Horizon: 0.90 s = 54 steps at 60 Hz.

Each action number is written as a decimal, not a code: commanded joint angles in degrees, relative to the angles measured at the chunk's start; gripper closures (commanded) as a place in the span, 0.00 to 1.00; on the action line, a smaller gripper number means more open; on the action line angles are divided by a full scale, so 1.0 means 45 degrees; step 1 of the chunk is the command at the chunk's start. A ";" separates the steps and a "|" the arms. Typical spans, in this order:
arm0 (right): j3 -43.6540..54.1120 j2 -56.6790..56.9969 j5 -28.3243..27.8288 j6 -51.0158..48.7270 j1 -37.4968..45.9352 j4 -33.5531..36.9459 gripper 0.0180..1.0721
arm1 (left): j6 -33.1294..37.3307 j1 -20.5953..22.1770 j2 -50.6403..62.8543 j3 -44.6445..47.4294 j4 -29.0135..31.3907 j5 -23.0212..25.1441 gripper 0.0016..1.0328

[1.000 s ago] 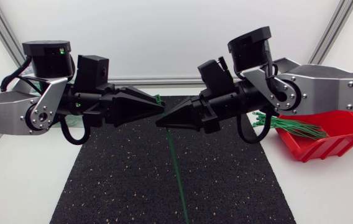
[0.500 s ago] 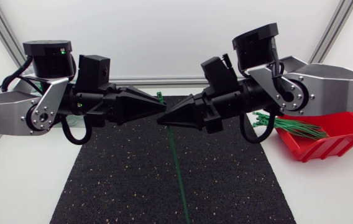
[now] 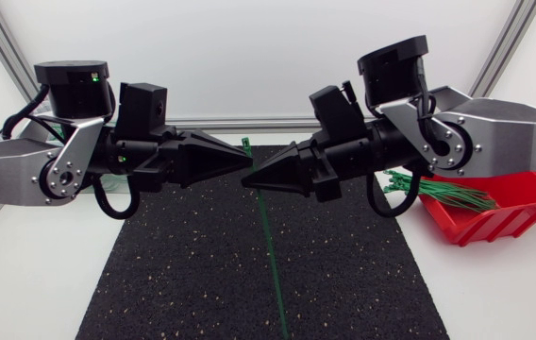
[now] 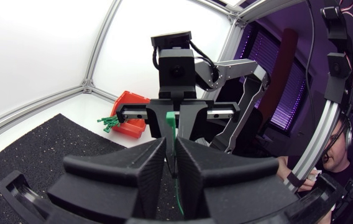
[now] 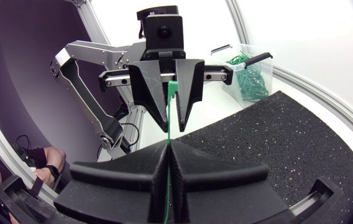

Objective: Take a green cable tie from the red box, thread the tail through the head to close it, then place it in the transparent bin on the left.

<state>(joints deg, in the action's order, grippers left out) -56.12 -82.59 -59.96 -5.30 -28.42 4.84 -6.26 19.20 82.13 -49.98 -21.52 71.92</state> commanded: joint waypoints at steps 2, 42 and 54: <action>0.0361 0.0169 0.0025 0.0299 -0.0011 -0.0099 0.94 | -0.0347 0.0010 -0.0184 0.0032 -0.0257 0.0014 0.89; 0.0361 -0.0515 0.0220 0.0299 -0.0636 -0.0216 0.94 | -0.0503 0.0010 -0.0321 0.0051 -0.0355 -0.0123 0.96; 0.0420 -0.0749 0.0376 0.0279 -0.0812 -0.0314 0.94 | -0.0562 0.0010 -0.0340 0.0032 -0.0355 -0.0123 0.96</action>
<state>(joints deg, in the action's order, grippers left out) -55.88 -84.05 -58.28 -4.91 -30.52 2.72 -7.60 19.20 81.91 -49.78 -21.91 71.92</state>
